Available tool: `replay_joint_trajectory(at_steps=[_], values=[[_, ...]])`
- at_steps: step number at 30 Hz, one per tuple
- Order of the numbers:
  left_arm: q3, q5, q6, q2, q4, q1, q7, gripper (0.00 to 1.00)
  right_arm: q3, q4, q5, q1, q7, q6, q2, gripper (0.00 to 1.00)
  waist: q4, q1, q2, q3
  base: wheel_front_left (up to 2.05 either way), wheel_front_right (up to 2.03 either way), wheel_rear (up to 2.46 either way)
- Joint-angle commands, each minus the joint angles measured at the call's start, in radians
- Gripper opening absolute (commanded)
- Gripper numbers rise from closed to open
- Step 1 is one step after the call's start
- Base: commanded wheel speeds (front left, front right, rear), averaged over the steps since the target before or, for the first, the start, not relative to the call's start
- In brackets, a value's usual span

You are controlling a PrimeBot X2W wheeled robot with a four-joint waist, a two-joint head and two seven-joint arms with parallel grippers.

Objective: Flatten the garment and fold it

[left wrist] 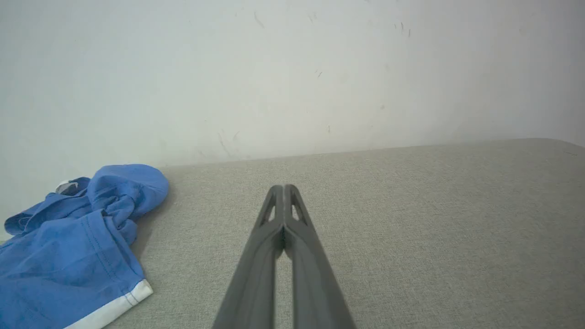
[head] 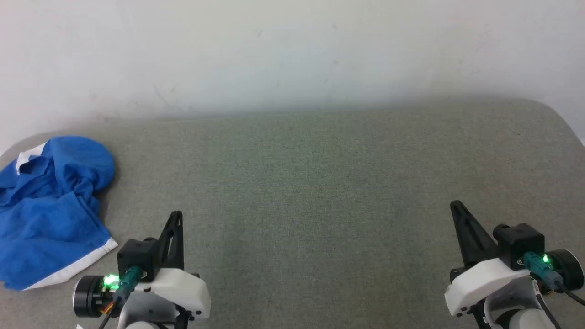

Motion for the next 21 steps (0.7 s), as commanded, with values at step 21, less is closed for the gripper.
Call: replay_joint_trajectory(at_steps=[21], values=[[0.004,0.006,-0.008,-0.002,0.002,-0.013,0.0,0.0,-0.002,0.001,-0.008,-0.015,0.0,-0.001,0.003,0.0,0.0,0.0,0.0001,0.0,0.0,0.0,0.0]])
